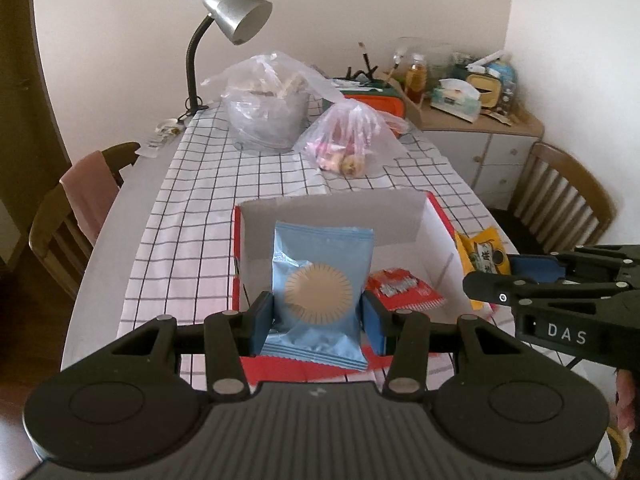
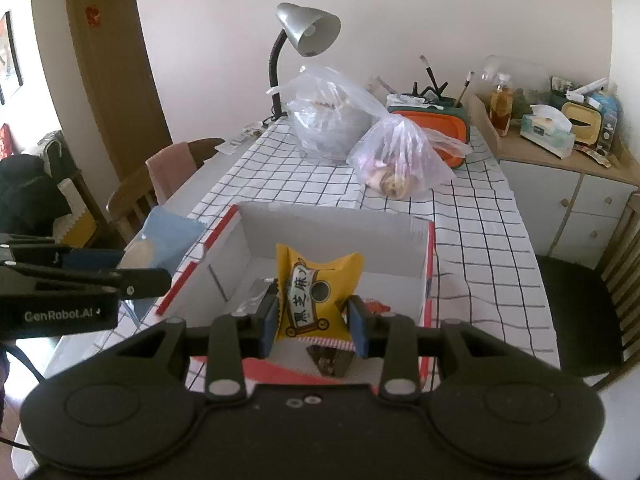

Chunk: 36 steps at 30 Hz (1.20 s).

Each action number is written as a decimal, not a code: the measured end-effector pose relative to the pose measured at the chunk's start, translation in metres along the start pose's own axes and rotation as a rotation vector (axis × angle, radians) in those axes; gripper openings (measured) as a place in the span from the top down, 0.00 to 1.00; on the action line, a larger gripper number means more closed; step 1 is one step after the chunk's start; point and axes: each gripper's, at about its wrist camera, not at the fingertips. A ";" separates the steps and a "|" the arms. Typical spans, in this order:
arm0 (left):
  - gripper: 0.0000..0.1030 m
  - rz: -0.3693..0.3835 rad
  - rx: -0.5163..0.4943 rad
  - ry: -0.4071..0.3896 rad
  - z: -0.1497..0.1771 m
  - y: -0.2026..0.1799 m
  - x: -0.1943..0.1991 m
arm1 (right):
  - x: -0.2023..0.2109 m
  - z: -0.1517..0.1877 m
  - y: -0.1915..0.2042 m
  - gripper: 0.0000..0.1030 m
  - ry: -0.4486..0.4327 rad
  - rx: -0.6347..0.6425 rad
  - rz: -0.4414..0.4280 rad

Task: Organize snacks
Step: 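Carry the blue packet and yellow pack over the red box and lower them inside, then open both tools and move them back toward the snack pile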

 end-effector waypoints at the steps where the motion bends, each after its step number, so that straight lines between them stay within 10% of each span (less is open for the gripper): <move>1: 0.55 -0.001 0.006 0.006 -0.005 0.001 -0.005 | -0.004 -0.003 -0.002 0.66 0.004 0.002 -0.001; 36: 0.55 -0.080 0.049 0.226 -0.022 0.009 -0.127 | -0.136 -0.011 -0.032 0.56 0.236 0.066 0.024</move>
Point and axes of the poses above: each gripper's, at about its wrist camera, not at the fingertips, and x roughly against the way its jaws point, y to its left, z to its underside, and after that the axes turned 7 degrees about y, right-handed
